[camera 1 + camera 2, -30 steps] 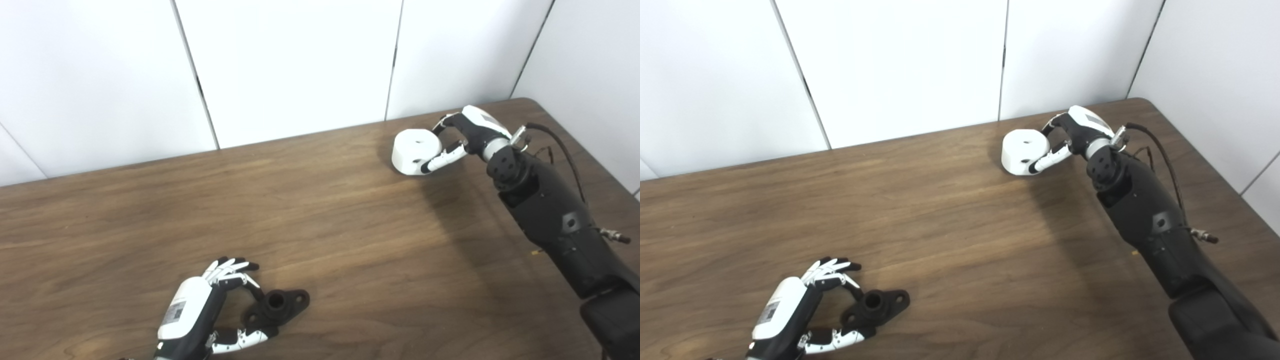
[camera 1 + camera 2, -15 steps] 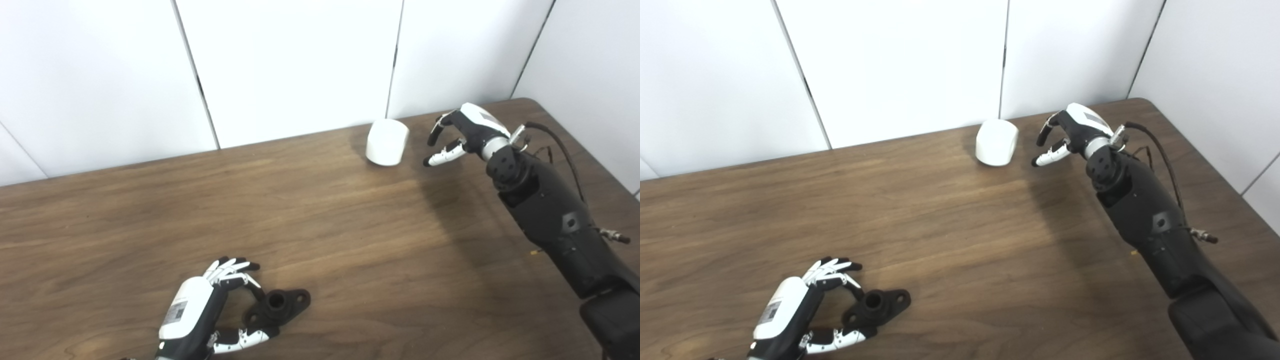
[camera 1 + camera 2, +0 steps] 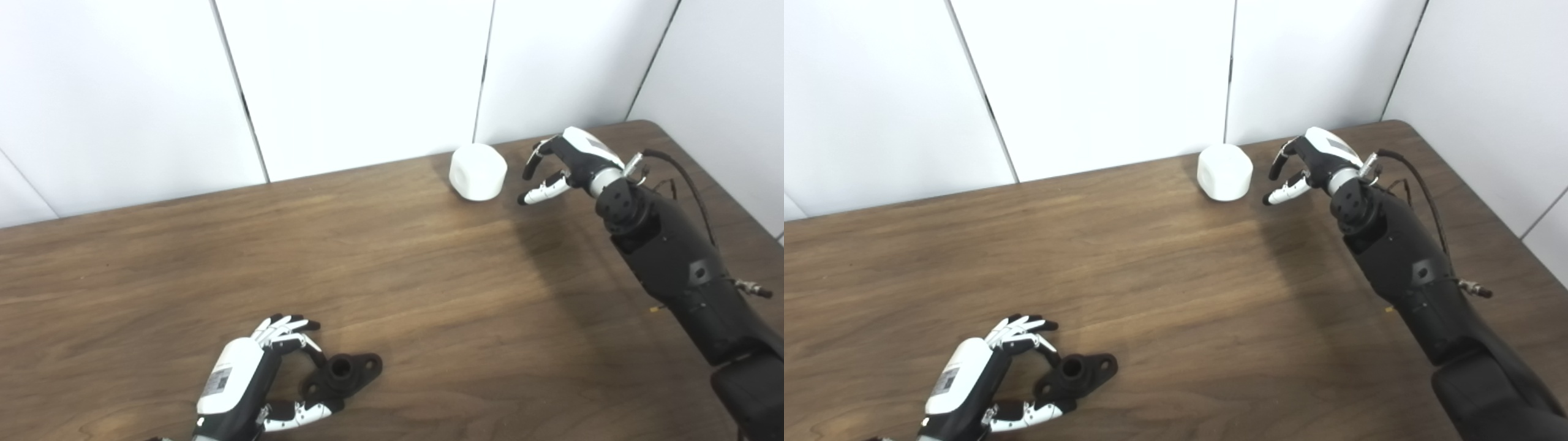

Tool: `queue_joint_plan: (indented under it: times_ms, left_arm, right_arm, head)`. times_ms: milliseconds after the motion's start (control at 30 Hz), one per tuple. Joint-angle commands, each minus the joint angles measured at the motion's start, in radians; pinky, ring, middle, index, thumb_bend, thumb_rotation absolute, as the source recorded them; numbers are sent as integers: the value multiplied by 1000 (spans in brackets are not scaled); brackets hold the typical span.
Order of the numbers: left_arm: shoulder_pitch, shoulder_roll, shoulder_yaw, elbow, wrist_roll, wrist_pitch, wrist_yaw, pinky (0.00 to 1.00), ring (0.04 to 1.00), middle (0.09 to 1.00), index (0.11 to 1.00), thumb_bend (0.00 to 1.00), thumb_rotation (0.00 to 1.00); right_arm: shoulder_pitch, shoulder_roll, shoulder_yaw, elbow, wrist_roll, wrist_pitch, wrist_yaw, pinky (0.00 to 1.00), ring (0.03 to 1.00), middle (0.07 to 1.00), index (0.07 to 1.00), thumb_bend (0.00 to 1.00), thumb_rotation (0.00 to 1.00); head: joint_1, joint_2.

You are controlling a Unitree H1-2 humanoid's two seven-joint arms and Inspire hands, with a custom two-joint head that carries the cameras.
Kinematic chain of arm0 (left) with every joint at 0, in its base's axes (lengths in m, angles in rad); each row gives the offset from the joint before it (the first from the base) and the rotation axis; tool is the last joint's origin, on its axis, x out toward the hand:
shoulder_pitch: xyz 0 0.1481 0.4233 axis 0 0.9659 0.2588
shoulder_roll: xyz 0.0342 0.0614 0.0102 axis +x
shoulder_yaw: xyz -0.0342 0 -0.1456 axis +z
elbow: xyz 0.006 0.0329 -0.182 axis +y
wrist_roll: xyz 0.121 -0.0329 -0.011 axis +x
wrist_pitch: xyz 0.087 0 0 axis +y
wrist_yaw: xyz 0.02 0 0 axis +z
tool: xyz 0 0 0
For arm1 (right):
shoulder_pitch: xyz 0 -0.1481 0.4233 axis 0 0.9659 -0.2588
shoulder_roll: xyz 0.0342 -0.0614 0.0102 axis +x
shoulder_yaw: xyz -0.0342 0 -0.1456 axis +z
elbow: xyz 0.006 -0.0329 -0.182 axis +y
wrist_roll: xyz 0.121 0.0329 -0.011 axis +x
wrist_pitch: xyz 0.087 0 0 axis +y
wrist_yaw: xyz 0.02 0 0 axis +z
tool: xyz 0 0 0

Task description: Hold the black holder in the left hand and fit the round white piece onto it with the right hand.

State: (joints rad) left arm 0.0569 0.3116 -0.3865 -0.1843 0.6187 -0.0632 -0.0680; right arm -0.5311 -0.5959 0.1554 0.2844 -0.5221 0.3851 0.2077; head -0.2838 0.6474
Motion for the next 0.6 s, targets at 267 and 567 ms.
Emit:
queue_joint_plan:
  times_ms: [267,567]
  left_arm:
    - [38,0,-36,45,3,30,-77,913,885,814,488,515,44]
    - [37,-4,-37,44,8,35,-81,915,889,816,488,515,44]
  right_arm:
    - [-54,-34,-4,-26,-6,-18,3,903,967,895,695,877,290]
    - [-60,-35,-8,-23,-1,-2,15,972,991,911,755,911,309]
  head:
    - [6,-2]
    - [6,-3]
